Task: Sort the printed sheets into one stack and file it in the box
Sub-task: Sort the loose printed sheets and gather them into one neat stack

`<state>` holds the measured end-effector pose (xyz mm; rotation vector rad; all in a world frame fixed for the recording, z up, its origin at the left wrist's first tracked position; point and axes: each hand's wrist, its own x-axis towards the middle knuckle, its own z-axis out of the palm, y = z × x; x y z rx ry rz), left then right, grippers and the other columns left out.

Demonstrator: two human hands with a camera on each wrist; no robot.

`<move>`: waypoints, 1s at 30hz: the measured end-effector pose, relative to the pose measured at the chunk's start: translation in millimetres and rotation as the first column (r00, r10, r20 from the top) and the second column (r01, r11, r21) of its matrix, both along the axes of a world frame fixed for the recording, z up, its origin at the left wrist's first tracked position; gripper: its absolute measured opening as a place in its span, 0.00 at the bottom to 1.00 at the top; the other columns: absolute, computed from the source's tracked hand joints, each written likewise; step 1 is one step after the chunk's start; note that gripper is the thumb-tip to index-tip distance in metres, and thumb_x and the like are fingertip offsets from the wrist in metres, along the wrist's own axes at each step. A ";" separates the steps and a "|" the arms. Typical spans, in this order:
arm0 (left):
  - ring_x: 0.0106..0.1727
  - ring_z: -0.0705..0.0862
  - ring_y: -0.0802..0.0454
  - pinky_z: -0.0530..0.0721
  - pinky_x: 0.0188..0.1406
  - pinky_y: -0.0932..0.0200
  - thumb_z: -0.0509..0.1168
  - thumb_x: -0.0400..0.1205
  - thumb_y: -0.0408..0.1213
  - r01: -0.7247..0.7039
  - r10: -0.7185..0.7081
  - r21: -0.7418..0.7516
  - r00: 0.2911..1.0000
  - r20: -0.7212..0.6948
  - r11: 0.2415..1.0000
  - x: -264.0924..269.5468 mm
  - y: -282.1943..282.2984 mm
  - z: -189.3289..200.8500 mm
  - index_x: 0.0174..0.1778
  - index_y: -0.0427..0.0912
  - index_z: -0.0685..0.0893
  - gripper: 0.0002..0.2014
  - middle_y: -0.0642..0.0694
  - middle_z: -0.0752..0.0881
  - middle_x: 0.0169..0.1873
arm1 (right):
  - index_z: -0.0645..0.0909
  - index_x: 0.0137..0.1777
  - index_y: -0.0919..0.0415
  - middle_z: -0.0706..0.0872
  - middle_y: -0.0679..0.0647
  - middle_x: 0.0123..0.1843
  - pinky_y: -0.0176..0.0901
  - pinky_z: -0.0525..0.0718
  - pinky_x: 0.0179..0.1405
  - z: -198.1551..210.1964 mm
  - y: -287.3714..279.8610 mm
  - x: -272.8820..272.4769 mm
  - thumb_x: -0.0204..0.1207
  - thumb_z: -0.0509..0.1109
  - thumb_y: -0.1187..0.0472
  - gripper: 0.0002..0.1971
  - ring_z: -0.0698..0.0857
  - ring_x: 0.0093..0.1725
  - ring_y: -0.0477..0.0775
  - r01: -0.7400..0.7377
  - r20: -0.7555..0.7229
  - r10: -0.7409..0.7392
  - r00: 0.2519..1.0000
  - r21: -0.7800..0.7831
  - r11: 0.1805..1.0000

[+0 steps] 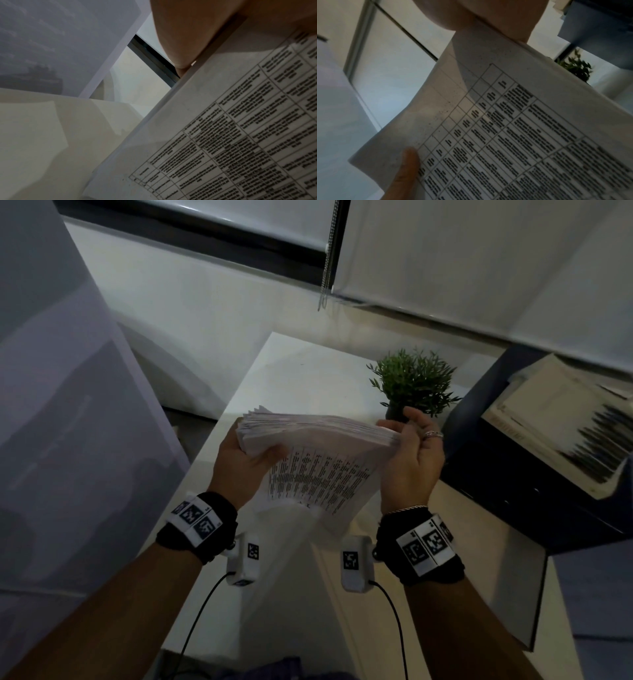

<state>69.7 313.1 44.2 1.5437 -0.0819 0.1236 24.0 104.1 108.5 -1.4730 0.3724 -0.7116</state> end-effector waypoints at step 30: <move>0.44 0.88 0.72 0.85 0.44 0.73 0.82 0.63 0.37 0.105 -0.092 0.070 0.981 -0.170 0.992 13.9 9.3 -7.1 0.43 0.57 0.87 0.17 0.71 0.90 0.37 | 0.74 0.71 0.68 0.88 0.60 0.62 0.55 0.88 0.60 -48.4 1.6 1.3 0.65 0.85 0.67 0.35 0.89 0.60 0.54 -0.263 -0.209 0.274 0.939 0.080 0.962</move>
